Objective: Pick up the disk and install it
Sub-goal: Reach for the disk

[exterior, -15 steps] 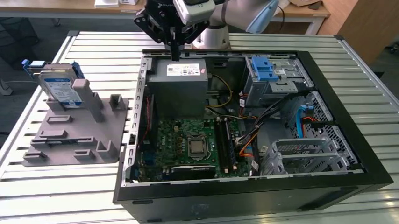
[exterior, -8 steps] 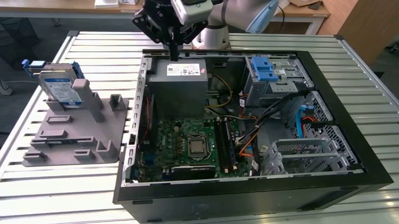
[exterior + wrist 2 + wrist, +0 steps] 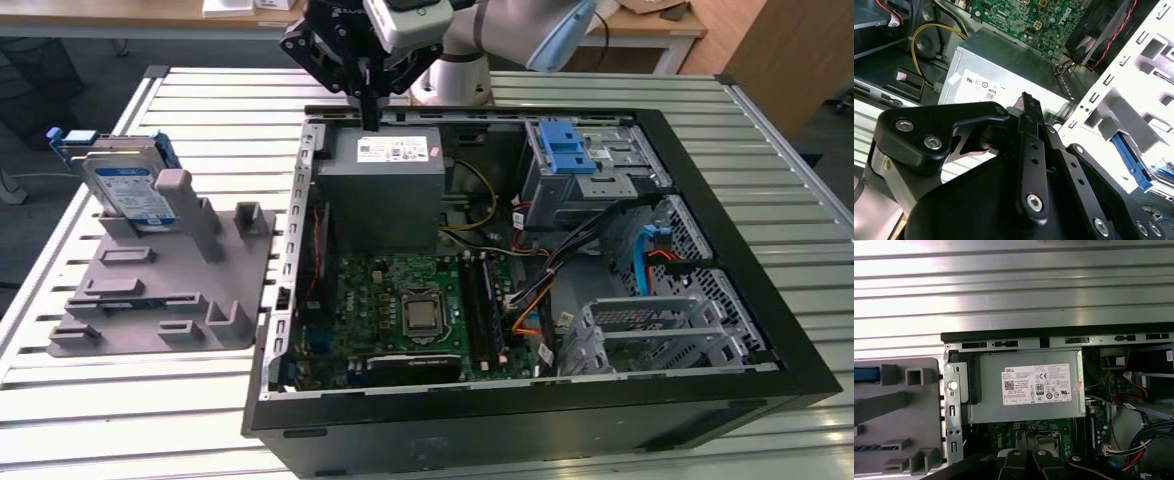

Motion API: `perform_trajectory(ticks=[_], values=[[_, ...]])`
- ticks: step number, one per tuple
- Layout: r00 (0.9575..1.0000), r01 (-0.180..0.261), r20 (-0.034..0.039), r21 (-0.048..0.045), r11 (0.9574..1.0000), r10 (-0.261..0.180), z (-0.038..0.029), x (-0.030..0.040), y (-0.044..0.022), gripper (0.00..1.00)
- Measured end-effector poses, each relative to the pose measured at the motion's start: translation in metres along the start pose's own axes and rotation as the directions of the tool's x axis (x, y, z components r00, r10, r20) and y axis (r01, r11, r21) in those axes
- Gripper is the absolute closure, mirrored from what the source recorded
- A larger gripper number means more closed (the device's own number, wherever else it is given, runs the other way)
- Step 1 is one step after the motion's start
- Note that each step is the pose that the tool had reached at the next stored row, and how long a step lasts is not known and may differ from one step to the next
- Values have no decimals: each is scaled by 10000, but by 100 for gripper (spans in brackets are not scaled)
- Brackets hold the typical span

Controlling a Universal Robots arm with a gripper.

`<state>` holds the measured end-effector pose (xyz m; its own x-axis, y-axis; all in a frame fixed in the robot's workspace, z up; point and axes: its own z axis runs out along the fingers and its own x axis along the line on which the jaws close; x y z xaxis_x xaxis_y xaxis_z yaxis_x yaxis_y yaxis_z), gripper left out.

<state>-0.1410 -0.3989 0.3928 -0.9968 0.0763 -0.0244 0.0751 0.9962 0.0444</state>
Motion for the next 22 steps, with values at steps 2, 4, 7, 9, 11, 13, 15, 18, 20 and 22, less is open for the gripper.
perform_trajectory(ticks=[2,4,7,9,11,13,15,18,20,22], values=[[10000,0,1,0,10000,0,0,5,0,89],[10000,0,1,0,10000,0,0,12,-1,89],[10000,1,0,0,10000,-1,-1,23,-2,89],[10000,1,0,0,10000,-1,-1,29,-2,89],[10000,1,1,0,10000,-1,-1,35,-3,89],[10000,1,0,0,10000,-1,-1,40,-3,89],[10000,1,1,-1,10000,-1,0,65,-5,89],[10000,0,1,0,10000,0,-1,76,-6,89],[10000,-1,1,0,10000,1,-1,82,-6,89],[10000,0,0,0,10000,0,-1,90,-7,89]])
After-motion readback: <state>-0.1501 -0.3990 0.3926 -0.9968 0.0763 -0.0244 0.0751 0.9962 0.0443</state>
